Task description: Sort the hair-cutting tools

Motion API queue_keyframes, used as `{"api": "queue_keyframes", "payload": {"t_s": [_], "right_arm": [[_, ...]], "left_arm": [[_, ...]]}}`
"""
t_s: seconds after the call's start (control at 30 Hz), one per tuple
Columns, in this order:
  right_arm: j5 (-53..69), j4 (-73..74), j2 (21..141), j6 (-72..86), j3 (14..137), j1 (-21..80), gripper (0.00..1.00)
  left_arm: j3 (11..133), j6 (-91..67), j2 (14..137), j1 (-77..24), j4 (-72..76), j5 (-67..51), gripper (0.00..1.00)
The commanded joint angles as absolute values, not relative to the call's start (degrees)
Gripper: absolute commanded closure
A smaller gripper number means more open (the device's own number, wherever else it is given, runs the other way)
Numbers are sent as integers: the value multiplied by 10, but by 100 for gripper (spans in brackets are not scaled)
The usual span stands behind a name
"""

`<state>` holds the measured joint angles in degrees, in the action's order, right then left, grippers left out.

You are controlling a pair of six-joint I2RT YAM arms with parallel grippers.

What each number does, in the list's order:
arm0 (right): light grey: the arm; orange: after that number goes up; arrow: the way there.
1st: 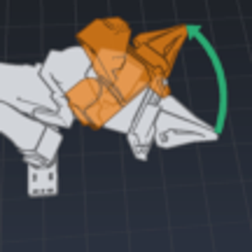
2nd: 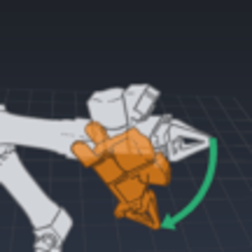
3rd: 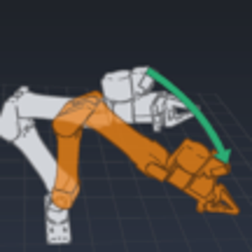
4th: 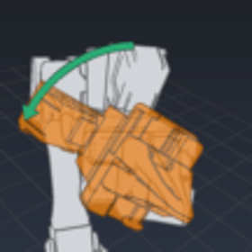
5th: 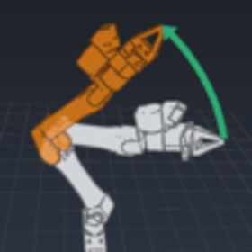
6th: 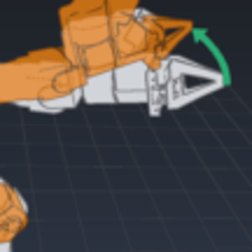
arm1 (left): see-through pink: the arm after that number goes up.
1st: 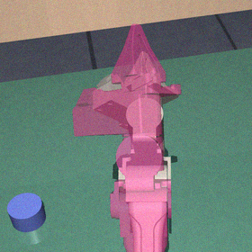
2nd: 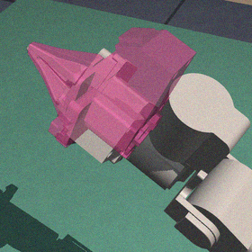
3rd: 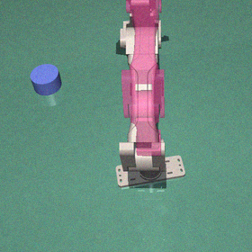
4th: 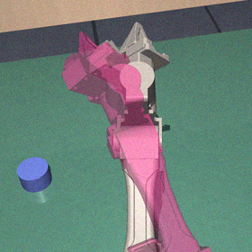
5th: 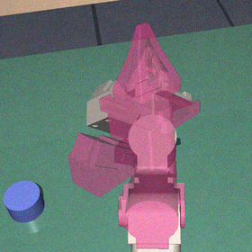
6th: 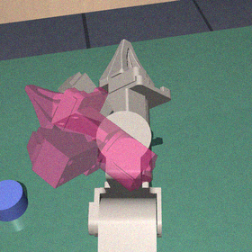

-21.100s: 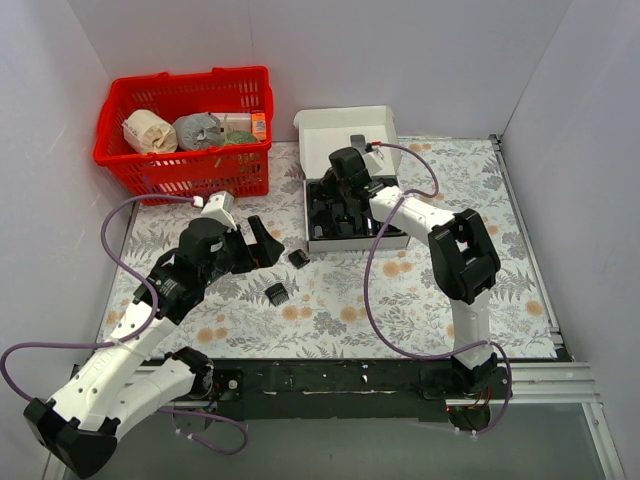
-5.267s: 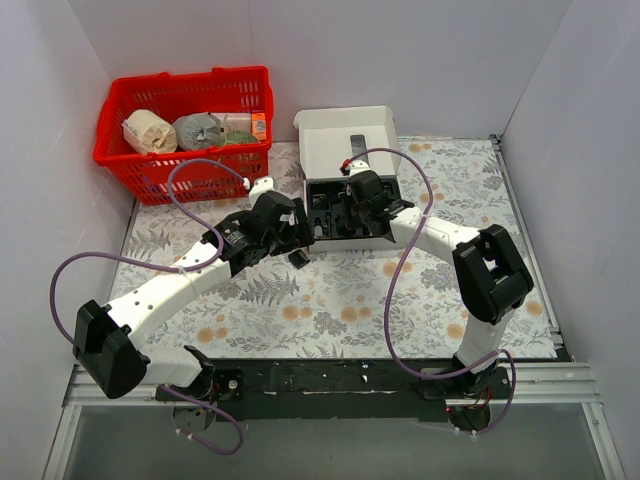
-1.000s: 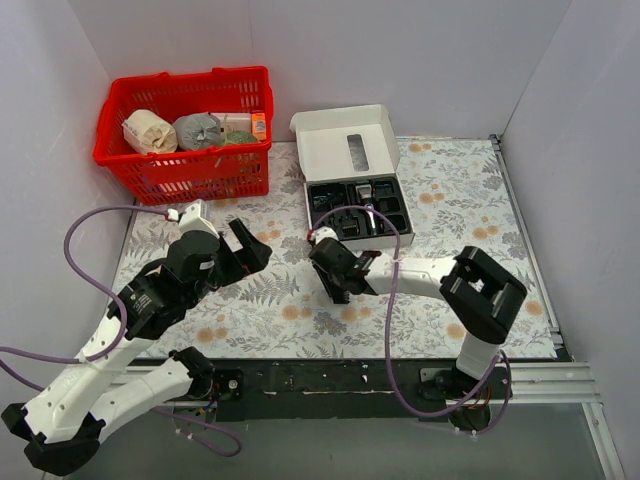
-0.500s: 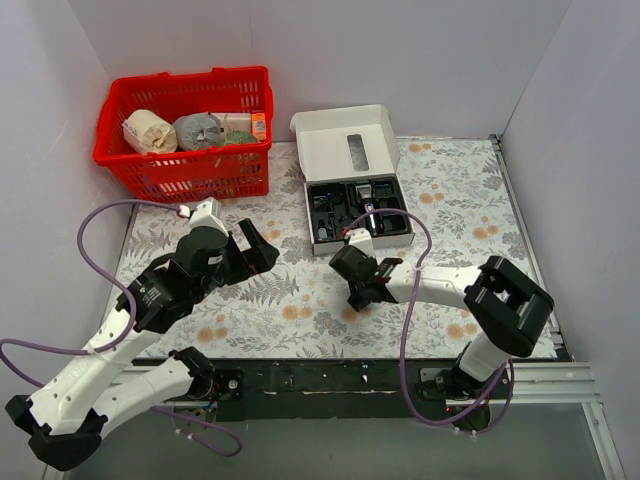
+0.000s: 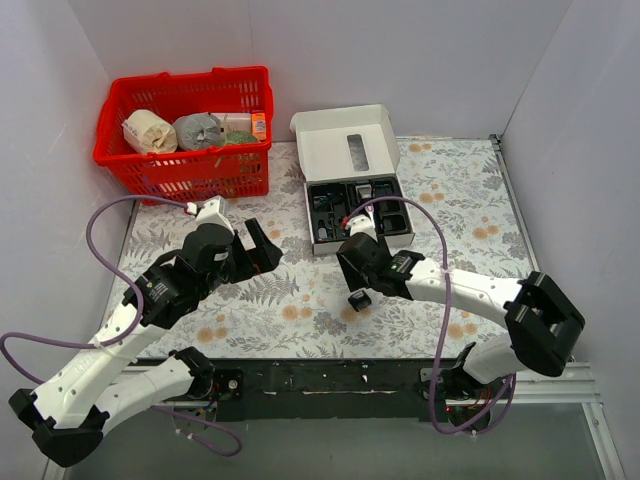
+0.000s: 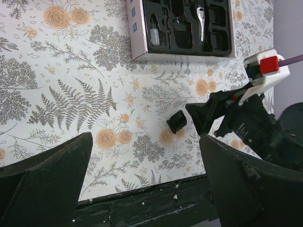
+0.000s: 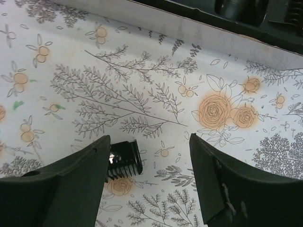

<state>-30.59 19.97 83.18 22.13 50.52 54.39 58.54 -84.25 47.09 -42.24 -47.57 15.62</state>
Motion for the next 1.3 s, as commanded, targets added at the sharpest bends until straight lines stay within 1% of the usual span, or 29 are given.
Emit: {"api": "queue_keyframes", "payload": {"t_s": [0.0,0.13,0.23,0.4,0.63,0.97,1.03,1.13,1.27], "right_arm": [[-231,213,793,159,520,545,24],[-157,221,804,118,513,545,24],[-124,218,830,91,500,545,23],[-103,184,845,66,476,544,22],[-69,169,875,48,475,536,21],[-69,138,905,58,451,527,21],[-73,135,904,61,445,526,25],[-81,139,896,64,437,526,26],[-99,148,882,69,425,526,30]], "left_arm": [[590,-830,470,-425,-471,156,2],[591,-829,472,-425,-468,156,2],[597,-830,474,-425,-467,156,2],[601,-828,474,-425,-463,158,2],[607,-817,486,-425,-459,155,2],[602,-813,491,-425,-454,156,2],[600,-812,494,-425,-451,156,2],[599,-812,497,-425,-447,155,2],[596,-812,504,-425,-439,153,2]]}}
